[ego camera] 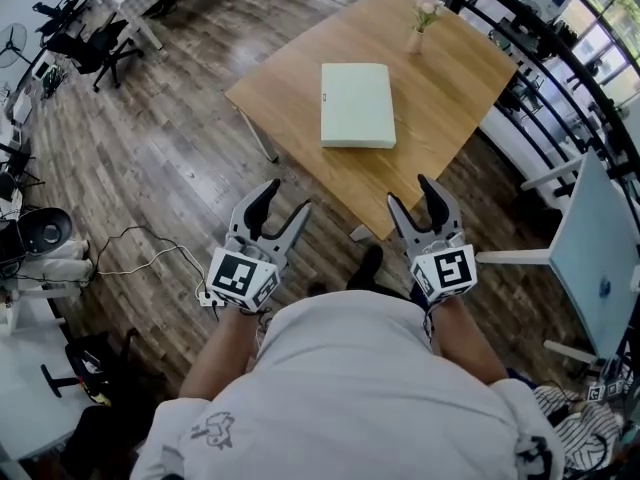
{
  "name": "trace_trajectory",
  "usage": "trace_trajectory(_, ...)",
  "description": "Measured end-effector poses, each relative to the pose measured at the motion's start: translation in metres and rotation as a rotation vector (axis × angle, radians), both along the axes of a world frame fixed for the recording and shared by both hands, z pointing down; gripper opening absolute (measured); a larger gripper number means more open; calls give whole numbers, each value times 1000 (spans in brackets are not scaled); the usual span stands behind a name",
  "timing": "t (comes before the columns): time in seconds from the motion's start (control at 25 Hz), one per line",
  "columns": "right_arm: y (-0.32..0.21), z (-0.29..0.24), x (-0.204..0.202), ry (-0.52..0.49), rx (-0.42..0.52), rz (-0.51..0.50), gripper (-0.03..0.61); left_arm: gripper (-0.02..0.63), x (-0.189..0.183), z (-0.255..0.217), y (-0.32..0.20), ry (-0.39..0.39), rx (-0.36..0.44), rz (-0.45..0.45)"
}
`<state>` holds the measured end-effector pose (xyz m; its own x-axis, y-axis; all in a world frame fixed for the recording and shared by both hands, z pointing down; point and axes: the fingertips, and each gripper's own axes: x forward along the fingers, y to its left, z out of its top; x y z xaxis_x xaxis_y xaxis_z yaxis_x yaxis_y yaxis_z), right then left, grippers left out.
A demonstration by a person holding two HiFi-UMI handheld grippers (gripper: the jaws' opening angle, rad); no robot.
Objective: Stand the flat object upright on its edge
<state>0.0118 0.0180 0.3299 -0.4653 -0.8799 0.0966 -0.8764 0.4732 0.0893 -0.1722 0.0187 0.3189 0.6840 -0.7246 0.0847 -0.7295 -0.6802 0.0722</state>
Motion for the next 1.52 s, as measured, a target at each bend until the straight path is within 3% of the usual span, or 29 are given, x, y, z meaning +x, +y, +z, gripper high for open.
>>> trace_trajectory(0.28, -48, 12, 30, 4, -26, -51, 264, 238, 31, 6, -46, -6, -11, -47)
trace_trajectory(0.56, -90, 39, 74, -8, -85, -83, 264, 238, 86, 21, -92, -18, -32, -56)
trace_trajectory(0.8, -122, 52, 105, -15, -129, -87, 264, 238, 123, 41, -120, -38, -101, -37)
trace_trajectory(1.32, -194, 125, 98, -45, -400, -39, 273, 239, 105, 111, -209, -69, -281, 5)
trace_trajectory(1.52, -223, 156, 87, -46, -491, -21, 273, 239, 88, 148, -245, -71, -415, 14)
